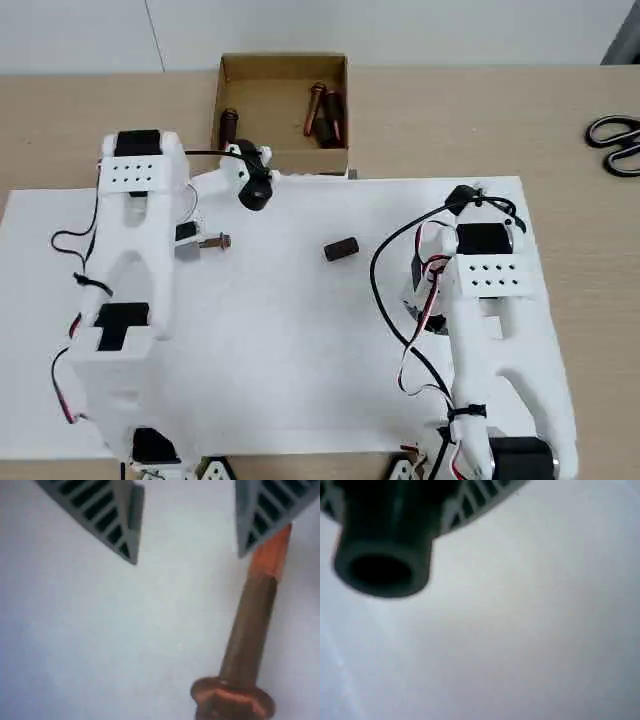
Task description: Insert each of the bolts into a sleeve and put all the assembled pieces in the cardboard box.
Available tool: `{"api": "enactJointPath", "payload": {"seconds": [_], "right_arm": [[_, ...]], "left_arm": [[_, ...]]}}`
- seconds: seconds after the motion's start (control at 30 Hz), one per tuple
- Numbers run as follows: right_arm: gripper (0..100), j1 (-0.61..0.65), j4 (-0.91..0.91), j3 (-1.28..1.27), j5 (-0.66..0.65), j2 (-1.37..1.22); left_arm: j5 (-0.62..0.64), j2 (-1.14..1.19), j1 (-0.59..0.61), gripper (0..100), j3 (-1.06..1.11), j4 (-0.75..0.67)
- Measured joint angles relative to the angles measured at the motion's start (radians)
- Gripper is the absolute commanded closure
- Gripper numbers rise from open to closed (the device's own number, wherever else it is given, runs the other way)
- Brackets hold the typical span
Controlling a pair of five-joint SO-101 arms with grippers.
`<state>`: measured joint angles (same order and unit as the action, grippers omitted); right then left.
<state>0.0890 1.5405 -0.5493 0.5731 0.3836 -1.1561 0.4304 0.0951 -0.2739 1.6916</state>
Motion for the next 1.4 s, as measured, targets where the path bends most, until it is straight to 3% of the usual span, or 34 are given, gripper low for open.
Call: {"api": "enactJointPath", "payload": {"seconds": [0.63, 0.93, 1.13, 1.4], "right_arm": [[99.5, 0.0, 0.0, 0.0, 0.0, 0.0], [99.5, 0.0, 0.0, 0.0, 0.0, 0.0], [99.5, 0.0, 0.0, 0.0, 0.0, 0.0], [99.5, 0.0, 0.0, 0.0, 0.0, 0.0]], "left_arm": [[0.0, 0.315, -0.054, 87, -0.341, 0.026], [0.0, 0.405, -0.054, 88, -0.399, 0.035], [0.0, 0.422, -0.057, 99, -0.405, 0.044], [0.02, 0.4, -0.069, 100, -0.402, 0.054]]}}
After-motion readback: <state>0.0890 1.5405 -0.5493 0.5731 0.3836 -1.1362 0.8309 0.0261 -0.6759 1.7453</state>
